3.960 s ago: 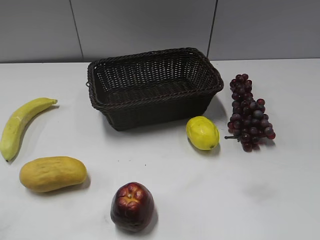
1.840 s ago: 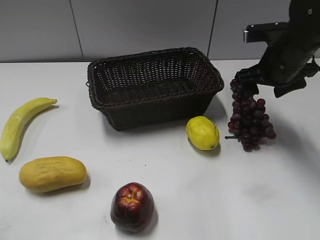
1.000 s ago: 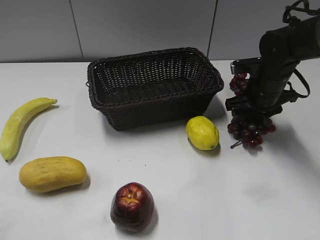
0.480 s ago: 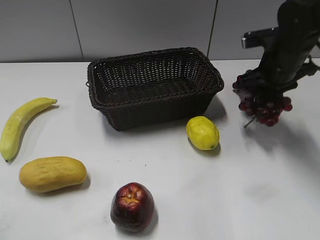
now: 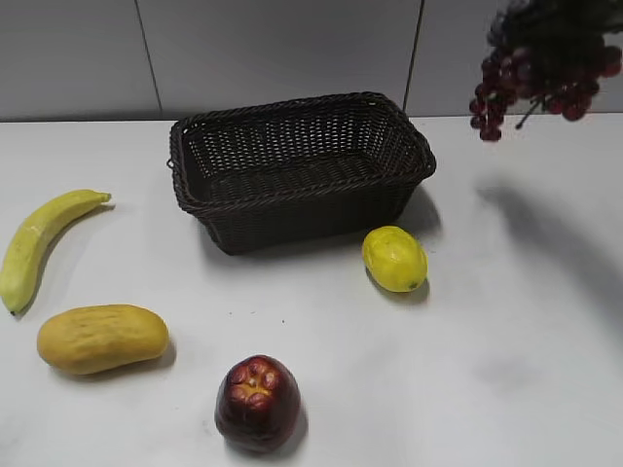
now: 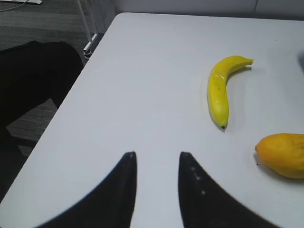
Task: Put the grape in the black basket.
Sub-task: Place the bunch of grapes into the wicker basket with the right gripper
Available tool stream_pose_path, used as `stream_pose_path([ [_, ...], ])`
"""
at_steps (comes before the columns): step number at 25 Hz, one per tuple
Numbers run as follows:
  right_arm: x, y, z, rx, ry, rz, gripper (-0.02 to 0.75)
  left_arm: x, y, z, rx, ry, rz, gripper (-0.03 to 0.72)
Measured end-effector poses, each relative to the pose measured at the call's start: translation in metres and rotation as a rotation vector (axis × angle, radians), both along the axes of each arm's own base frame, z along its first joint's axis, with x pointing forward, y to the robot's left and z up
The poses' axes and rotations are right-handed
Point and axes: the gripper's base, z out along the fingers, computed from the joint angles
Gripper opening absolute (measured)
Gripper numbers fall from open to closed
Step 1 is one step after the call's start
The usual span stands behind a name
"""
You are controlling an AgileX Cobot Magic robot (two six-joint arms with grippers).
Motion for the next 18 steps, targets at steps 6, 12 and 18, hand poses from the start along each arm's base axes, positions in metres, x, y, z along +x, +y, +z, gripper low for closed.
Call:
stream_pose_path([
  [6, -0.002, 0.051, 0.049, -0.045, -0.251, 0.257, 0.275, 0.000, 0.000, 0.000, 0.000, 0.000, 0.000, 0.231],
  [12, -0.017, 0.111, 0.056, -0.083, -0.440, 0.510, 0.275, 0.000, 0.000, 0.000, 0.000, 0.000, 0.000, 0.232],
  [18, -0.005, 0.149, 0.001, -0.112, -0.345, 0.597, 0.275, 0.000, 0.000, 0.000, 0.000, 0.000, 0.000, 0.235],
])
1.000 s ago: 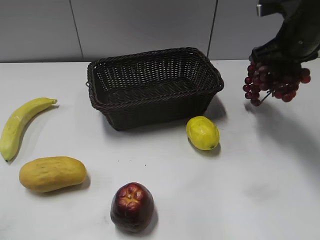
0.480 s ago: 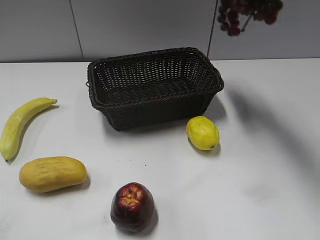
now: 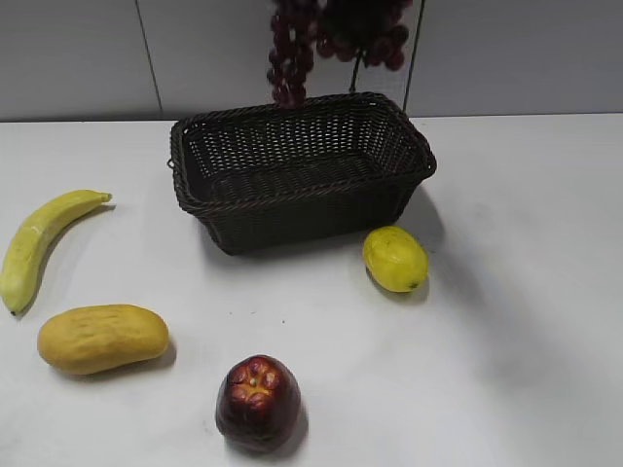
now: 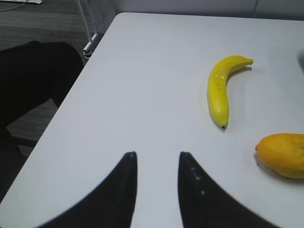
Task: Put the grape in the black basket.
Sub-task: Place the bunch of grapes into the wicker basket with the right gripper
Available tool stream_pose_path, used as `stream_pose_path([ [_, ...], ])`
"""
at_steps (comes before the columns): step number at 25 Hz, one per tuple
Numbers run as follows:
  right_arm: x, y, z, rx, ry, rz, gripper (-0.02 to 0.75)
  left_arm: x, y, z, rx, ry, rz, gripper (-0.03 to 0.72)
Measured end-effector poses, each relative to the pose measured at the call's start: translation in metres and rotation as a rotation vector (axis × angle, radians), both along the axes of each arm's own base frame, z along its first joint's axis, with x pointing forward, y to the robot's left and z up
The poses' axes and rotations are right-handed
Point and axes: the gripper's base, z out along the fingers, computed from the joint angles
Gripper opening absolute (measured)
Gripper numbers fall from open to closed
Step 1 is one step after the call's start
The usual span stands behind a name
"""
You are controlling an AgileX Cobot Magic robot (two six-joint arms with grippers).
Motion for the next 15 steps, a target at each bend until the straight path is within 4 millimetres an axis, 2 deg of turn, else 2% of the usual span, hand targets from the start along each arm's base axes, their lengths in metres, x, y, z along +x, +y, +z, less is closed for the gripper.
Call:
stream_pose_path([
  [6, 0.016, 0.026, -0.071, -0.081, 0.081, 0.051, 0.275, 0.000, 0.000, 0.000, 0.000, 0.000, 0.000, 0.235],
  [9, 0.023, 0.033, -0.098, -0.092, 0.079, 0.079, 0.275, 0.000, 0.000, 0.000, 0.000, 0.000, 0.000, 0.235],
  [15, 0.029, 0.038, -0.123, -0.138, 0.066, 0.115, 0.274, 0.000, 0.000, 0.000, 0.000, 0.000, 0.000, 0.235],
])
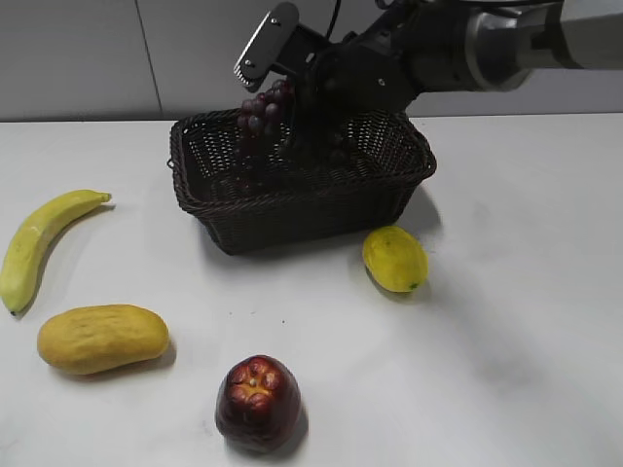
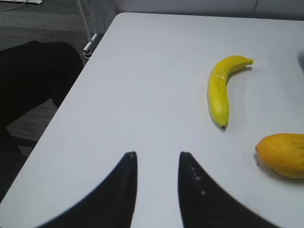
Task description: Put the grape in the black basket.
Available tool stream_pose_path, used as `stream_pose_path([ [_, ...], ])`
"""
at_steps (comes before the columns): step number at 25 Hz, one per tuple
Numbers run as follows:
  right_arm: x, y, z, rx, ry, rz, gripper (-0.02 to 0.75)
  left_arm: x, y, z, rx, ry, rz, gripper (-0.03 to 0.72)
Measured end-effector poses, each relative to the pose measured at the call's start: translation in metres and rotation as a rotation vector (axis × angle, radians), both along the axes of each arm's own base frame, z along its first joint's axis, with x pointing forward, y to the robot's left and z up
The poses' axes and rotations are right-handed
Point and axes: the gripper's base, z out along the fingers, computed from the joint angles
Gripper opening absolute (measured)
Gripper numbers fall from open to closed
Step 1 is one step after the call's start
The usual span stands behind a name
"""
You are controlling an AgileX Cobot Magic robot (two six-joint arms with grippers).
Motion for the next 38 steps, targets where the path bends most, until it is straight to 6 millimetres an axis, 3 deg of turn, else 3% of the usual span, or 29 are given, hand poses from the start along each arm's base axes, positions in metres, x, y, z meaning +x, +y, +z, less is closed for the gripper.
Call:
stream_pose_path([
  [2, 0.000, 0.000, -0.001, 0.000, 0.001, 0.000, 0.335, 0.000, 0.000, 0.000, 0.000, 0.000, 0.000, 0.235],
  [7, 0.000, 0.000, 0.000, 0.001, -0.006, 0.004, 0.619, 0.000, 0.000, 0.000, 0.000, 0.000, 0.000, 0.235],
  [12, -0.005, -0.006, 0.012, -0.015, 0.045, -0.038, 0.648, 0.000, 0.000, 0.000, 0.000, 0.000, 0.000, 0.235],
  [18, -0.015, -0.019, 0.057, 0.029, 0.048, -0.096, 0.646, 0.000, 0.000, 0.000, 0.000, 0.000, 0.000, 0.232],
  [21, -0.019, -0.035, 0.075, 0.113, 0.134, -0.218, 0.632, 0.000, 0.000, 0.000, 0.000, 0.000, 0.000, 0.232],
  [31, 0.002, -0.158, 0.067, 0.118, 0.573, -0.718, 0.599, 0.000, 0.000, 0.000, 0.000, 0.000, 0.000, 0.232],
  [38, 0.000, -0.224, 0.065, 0.144, 0.792, -0.899, 0.597, 0.000, 0.000, 0.000, 0.000, 0.000, 0.000, 0.232],
])
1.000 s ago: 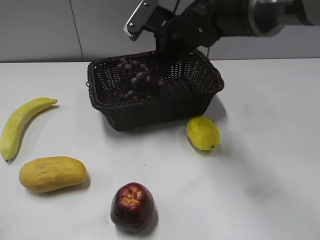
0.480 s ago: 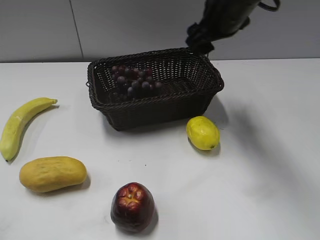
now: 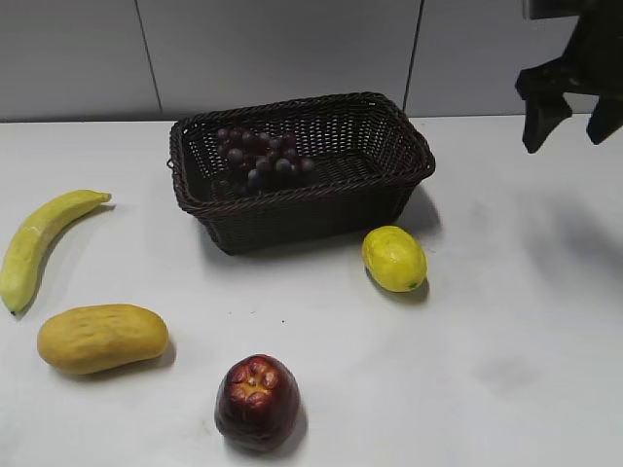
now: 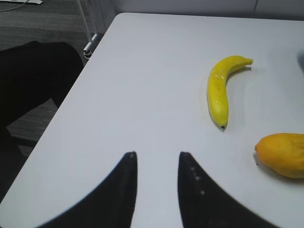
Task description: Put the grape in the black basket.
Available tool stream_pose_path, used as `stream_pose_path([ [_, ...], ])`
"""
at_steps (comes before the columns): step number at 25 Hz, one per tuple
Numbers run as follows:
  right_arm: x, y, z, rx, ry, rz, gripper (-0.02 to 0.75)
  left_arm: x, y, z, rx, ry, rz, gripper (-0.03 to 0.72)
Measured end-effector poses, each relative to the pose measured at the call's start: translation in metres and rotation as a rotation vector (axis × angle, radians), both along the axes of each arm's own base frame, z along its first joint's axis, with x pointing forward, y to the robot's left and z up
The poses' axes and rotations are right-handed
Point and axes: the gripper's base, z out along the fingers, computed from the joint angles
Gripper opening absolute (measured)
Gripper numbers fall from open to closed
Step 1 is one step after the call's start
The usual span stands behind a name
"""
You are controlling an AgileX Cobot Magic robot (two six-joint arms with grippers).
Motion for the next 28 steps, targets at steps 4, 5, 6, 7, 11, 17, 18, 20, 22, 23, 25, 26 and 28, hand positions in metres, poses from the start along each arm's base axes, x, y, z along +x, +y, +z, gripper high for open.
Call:
stream_pose_path([
  [4, -0.013, -0.016, 0.014, 0.023, 0.053, -0.009, 0.594, 0.000, 0.000, 0.000, 0.000, 0.000, 0.000, 0.232],
  [5, -0.018, -0.018, 0.018, 0.031, 0.048, -0.013, 0.594, 0.000, 0.000, 0.000, 0.000, 0.000, 0.000, 0.232],
  [6, -0.024, -0.020, 0.023, 0.035, 0.042, -0.016, 0.594, 0.000, 0.000, 0.000, 0.000, 0.000, 0.000, 0.232],
  [7, -0.033, -0.021, 0.028, 0.041, 0.033, -0.017, 0.594, 0.000, 0.000, 0.000, 0.000, 0.000, 0.000, 0.233],
  [11, -0.073, -0.023, 0.042, 0.076, -0.034, -0.025, 0.594, 0.000, 0.000, 0.000, 0.000, 0.000, 0.000, 0.235],
  [17, -0.142, -0.031, 0.030, 0.079, -0.070, -0.036, 0.594, 0.000, 0.000, 0.000, 0.000, 0.000, 0.000, 0.234],
  [18, -0.154, -0.032, 0.026, 0.078, -0.062, -0.036, 0.594, 0.000, 0.000, 0.000, 0.000, 0.000, 0.000, 0.234],
  [20, -0.175, -0.034, 0.019, 0.076, -0.051, -0.037, 0.594, 0.000, 0.000, 0.000, 0.000, 0.000, 0.000, 0.234],
  [22, -0.195, -0.036, 0.013, 0.075, -0.045, -0.038, 0.594, 0.000, 0.000, 0.000, 0.000, 0.000, 0.000, 0.234],
  [23, -0.203, -0.037, 0.010, 0.075, -0.045, -0.037, 0.594, 0.000, 0.000, 0.000, 0.000, 0.000, 0.000, 0.234],
  [25, -0.222, -0.038, 0.004, 0.074, -0.044, -0.037, 0.594, 0.000, 0.000, 0.000, 0.000, 0.000, 0.000, 0.234],
  [26, -0.229, -0.039, 0.001, 0.075, -0.045, -0.037, 0.594, 0.000, 0.000, 0.000, 0.000, 0.000, 0.000, 0.234],
  [28, -0.247, -0.041, -0.006, 0.075, -0.047, -0.037, 0.594, 0.000, 0.000, 0.000, 0.000, 0.000, 0.000, 0.234],
])
